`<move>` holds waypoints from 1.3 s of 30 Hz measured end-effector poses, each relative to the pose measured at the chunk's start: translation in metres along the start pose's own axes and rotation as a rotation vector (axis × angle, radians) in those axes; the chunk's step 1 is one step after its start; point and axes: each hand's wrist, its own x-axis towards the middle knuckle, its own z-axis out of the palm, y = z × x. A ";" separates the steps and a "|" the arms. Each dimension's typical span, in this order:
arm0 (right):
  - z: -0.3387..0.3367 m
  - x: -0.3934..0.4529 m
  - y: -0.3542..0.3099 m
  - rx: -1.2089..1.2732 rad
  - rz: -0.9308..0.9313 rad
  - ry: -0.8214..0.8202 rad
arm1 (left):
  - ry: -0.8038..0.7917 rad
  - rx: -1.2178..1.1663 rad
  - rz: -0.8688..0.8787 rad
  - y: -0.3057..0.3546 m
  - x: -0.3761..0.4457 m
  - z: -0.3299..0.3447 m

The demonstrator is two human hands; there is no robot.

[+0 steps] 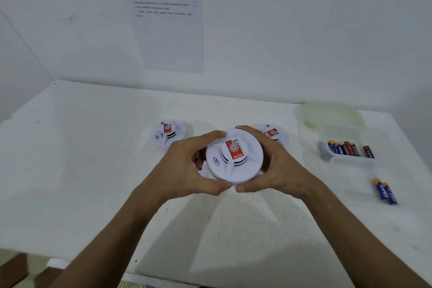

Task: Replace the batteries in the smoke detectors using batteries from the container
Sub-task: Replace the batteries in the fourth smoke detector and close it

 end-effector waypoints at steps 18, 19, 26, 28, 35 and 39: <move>-0.001 0.001 0.002 -0.019 0.010 0.007 | 0.019 0.028 -0.008 -0.006 0.002 0.001; -0.001 0.000 0.002 -0.017 0.009 0.007 | 0.017 0.028 -0.010 -0.006 0.002 0.001; -0.001 0.000 0.003 -0.038 0.004 0.010 | 0.014 0.004 -0.011 -0.007 0.002 0.002; -0.001 0.000 0.004 -0.044 0.007 0.010 | 0.012 0.009 -0.015 -0.009 0.002 0.002; -0.001 0.000 0.004 -0.035 0.011 0.003 | 0.011 0.017 -0.007 -0.009 0.002 0.003; 0.000 -0.001 0.003 -0.040 0.012 0.001 | 0.001 0.018 -0.014 -0.008 0.002 0.004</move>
